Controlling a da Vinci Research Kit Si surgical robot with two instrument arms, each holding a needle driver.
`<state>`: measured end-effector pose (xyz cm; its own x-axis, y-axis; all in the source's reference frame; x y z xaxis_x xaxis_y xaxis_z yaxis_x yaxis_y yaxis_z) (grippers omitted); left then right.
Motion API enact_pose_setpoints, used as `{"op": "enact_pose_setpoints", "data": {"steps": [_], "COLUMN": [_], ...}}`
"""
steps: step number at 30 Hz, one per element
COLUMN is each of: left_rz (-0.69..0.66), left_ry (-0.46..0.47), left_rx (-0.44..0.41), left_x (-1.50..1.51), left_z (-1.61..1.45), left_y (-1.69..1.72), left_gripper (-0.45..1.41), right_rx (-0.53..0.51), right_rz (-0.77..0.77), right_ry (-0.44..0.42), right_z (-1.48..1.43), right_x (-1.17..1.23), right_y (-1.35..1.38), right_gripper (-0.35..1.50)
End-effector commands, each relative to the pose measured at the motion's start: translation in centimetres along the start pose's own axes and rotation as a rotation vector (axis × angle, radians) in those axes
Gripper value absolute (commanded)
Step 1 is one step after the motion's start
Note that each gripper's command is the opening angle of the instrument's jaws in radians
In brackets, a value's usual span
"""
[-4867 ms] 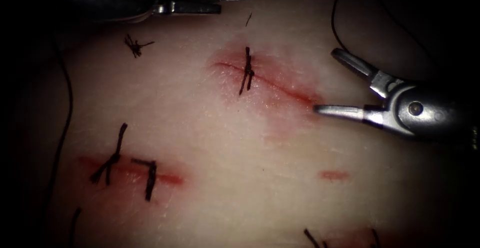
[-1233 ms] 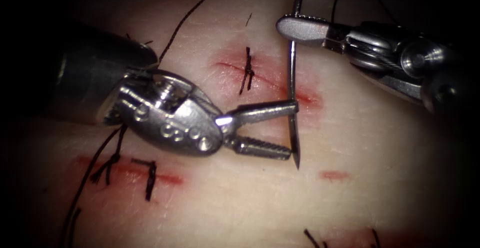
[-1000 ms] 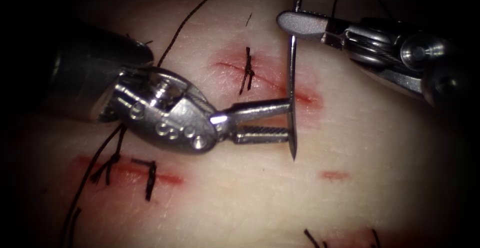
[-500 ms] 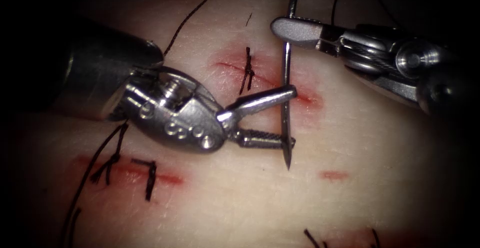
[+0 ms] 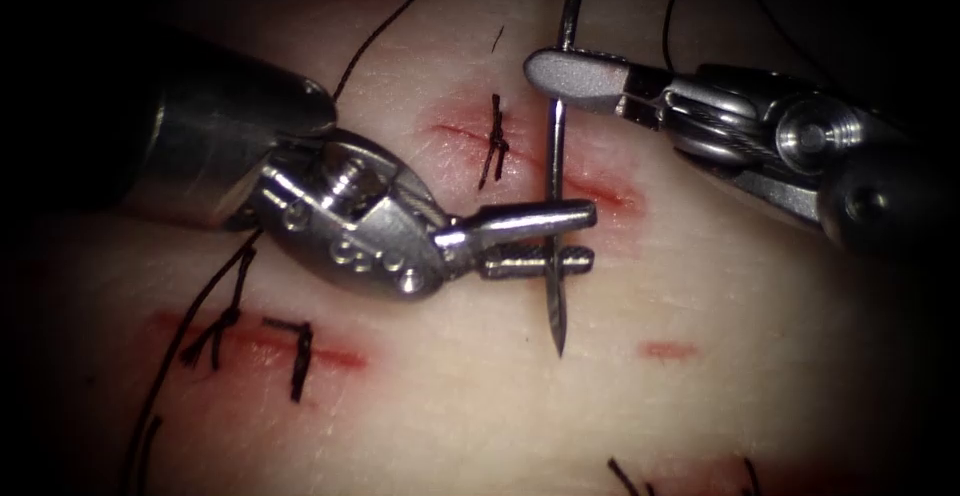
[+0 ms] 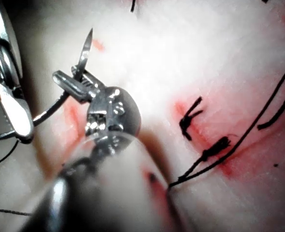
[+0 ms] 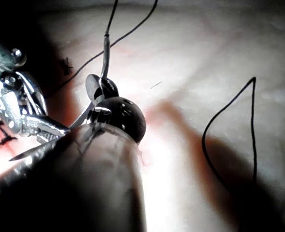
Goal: Wound Closure
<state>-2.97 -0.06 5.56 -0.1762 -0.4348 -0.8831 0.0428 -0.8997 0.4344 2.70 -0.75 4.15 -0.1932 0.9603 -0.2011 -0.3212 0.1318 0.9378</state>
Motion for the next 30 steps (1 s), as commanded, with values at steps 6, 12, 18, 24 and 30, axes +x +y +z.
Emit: {"op": "enact_pose_setpoints", "data": {"steps": [6,12,18,24,30], "left_rz": [0.083,0.147,0.159,0.175,0.196], "left_ry": [-0.006,-0.016,-0.004,0.000,0.005], "left_rx": [-0.016,-0.042,-0.049,-0.050,-0.051], "left_x": [-0.03,-0.02,0.00,0.00,0.09], "left_z": [-0.01,-0.01,-0.02,-0.03,-0.05], "left_y": [0.00,0.01,0.01,0.00,-0.06], "left_gripper": [-0.45,-0.45,-0.45,-0.45,-0.45], "right_rx": [0.095,0.172,0.230,0.223,0.201], "right_rz": [-0.006,-0.003,0.018,0.079,0.097], "right_ry": [-0.050,-0.090,-0.133,-0.160,-0.152], "right_z": [0.02,-0.04,-0.03,0.04,0.10], "right_x": [0.01,-0.02,-0.10,-0.23,-0.29], "right_y": [0.01,-0.01,-0.04,-0.03,0.03], "right_gripper": [0.19,0.84,0.79,0.62,0.72]}}
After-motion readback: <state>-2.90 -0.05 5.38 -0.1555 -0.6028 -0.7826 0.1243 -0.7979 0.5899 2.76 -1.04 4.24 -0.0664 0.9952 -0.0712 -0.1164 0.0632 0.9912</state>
